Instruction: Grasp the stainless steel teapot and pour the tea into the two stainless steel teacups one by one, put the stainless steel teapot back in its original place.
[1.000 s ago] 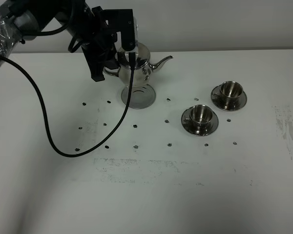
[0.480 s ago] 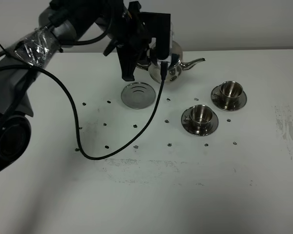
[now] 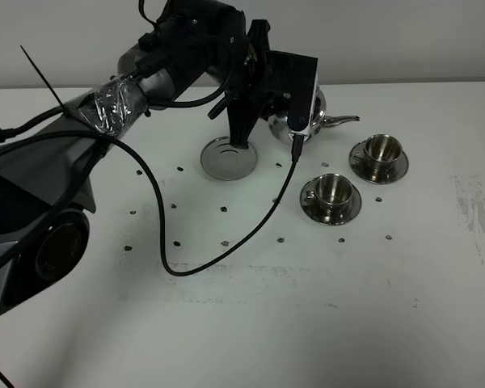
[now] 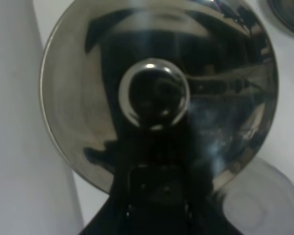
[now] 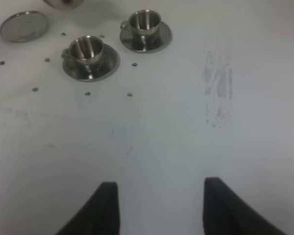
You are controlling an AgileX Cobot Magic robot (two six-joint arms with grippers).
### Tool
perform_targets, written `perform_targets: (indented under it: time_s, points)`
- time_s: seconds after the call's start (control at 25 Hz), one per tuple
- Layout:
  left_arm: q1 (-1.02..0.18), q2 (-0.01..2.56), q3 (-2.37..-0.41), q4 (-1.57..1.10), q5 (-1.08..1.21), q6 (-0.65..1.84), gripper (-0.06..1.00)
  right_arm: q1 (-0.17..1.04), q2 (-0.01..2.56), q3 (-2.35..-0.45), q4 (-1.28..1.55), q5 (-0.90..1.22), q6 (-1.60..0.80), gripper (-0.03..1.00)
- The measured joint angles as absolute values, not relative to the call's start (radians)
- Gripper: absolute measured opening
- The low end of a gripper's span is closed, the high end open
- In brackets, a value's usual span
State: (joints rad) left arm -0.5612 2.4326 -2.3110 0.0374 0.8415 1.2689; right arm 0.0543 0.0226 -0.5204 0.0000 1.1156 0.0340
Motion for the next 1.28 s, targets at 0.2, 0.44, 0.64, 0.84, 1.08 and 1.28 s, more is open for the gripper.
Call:
perform_targets:
  time_s: [0.2,0.44,0.64,0.84,1.08,1.28]
  points:
    - [-0.573,2.447,-2.312,0.075,0.767,1.246,0.21,0.054,0.023,-0.52,0.0,1.116,0.034,0.41]
    - [-0.577,2.466,-2.312,0.134,0.706,1.242,0.21,0.054,0.023,-0.52,0.0,1.116,0.034,0.41]
    - [-0.583,2.492,-2.312,0.17,0.662,1.242,0.21,0.054,0.023,-0.52,0.0,1.116,0.034,0.41]
    - [-0.602,2.502,-2.312,0.216,0.629,1.242,0.21,0.054,0.023,-0.52,0.0,1.116,0.034,0.41]
    - [-0.625,2.507,-2.312,0.29,0.6,1.242,0.21,0.054,0.023,-0.52,0.0,1.116,0.034,0.41]
    - [-0.637,2.525,-2.312,0.331,0.592,1.242,0.21,0.054,0.023,-0.52,0.0,1.116,0.034,0.41]
